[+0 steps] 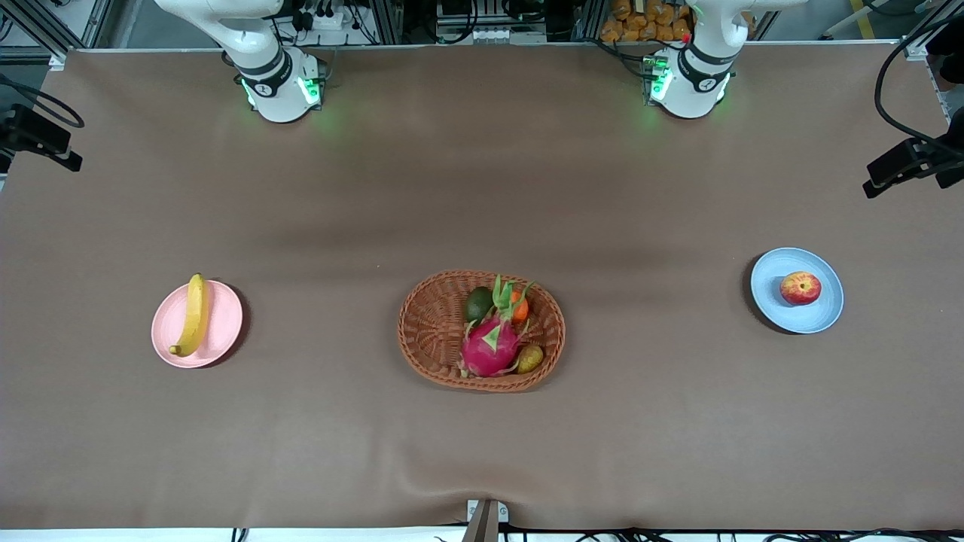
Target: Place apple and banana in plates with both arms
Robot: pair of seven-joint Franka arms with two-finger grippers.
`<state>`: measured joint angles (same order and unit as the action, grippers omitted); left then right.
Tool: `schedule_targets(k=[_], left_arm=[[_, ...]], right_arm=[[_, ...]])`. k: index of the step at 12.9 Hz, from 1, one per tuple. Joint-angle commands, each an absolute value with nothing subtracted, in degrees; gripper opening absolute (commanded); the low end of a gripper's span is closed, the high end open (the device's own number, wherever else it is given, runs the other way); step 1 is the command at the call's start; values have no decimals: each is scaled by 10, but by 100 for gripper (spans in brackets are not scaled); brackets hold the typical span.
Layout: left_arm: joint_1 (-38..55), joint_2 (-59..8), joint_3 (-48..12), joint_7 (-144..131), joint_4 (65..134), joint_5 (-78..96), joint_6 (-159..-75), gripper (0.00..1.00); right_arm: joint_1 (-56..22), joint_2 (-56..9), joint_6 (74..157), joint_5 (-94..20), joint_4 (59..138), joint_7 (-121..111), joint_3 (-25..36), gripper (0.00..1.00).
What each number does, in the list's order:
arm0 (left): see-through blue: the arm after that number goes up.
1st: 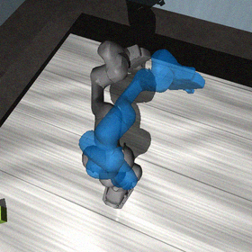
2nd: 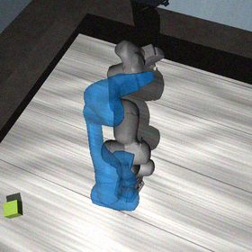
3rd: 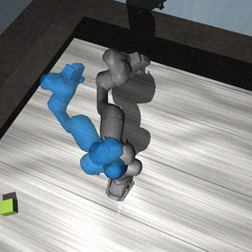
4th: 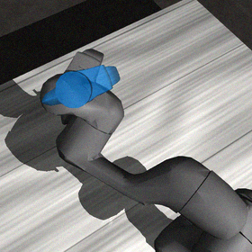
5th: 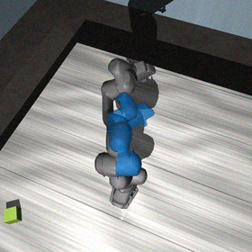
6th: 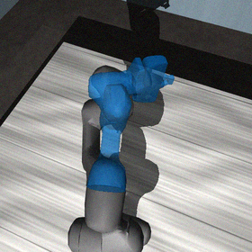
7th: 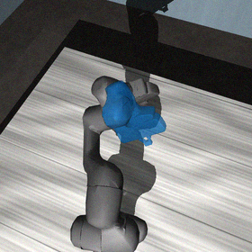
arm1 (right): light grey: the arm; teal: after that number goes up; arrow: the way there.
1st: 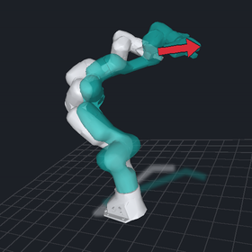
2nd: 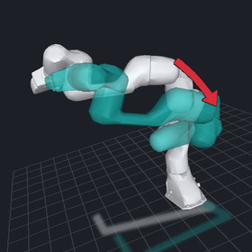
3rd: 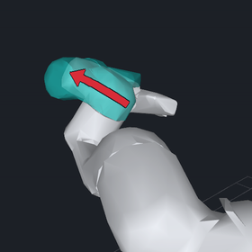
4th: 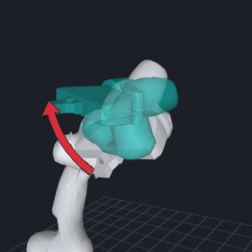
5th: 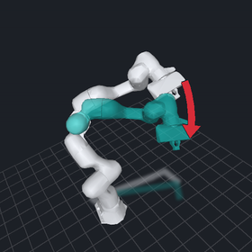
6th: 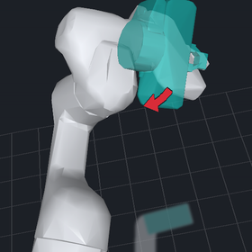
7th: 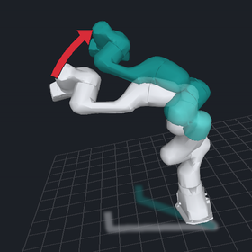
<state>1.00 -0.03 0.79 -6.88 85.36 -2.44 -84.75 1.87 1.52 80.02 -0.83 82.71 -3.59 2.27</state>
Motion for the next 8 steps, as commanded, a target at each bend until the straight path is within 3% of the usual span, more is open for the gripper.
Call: schedule_targets(k=[1,8], left_arm=[[8,8,6,-58,847,-11,-825,100],[7,9,6,-57,846,5,-822,100]], right_arm=[[16,18,795,-1,820,-24,18,100],[6,15,814,-5,817,-24,18,100]])
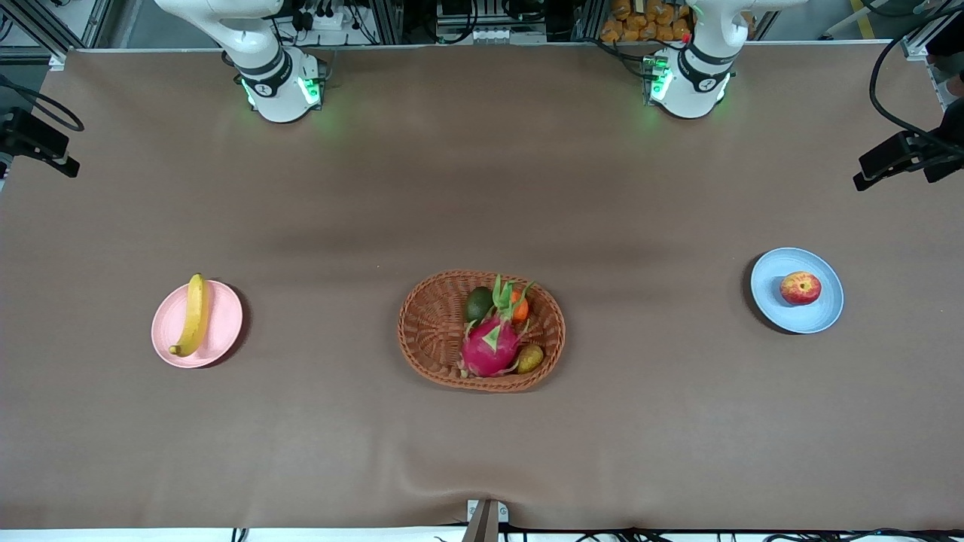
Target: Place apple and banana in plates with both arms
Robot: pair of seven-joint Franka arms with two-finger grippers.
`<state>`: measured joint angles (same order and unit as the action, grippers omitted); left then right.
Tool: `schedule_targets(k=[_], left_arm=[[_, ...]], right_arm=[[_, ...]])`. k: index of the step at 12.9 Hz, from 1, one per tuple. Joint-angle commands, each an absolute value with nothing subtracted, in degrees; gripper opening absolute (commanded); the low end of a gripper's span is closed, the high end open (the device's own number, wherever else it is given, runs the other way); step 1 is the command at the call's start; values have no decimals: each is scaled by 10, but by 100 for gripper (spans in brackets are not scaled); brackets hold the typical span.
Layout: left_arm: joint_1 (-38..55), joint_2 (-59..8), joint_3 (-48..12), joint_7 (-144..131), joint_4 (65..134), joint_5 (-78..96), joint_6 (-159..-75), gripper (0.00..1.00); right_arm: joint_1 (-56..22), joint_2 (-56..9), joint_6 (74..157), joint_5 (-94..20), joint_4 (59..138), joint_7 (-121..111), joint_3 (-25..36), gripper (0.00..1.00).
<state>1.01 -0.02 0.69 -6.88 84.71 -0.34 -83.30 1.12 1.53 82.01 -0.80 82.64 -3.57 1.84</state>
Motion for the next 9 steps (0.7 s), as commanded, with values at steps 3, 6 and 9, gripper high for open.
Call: schedule_targets(k=[3,6,9], left_arm=[[7,9,6,-57,846,5,-822,100],[7,9,6,-57,846,5,-821,100],[7,9,6,-56,846,6,-821,100]], right_arm=[[4,14,814,-11,818,-22,18,100],[-4,14,813,-9,817,-15,18,100],[2,14,812,-8,817,4,21,100]])
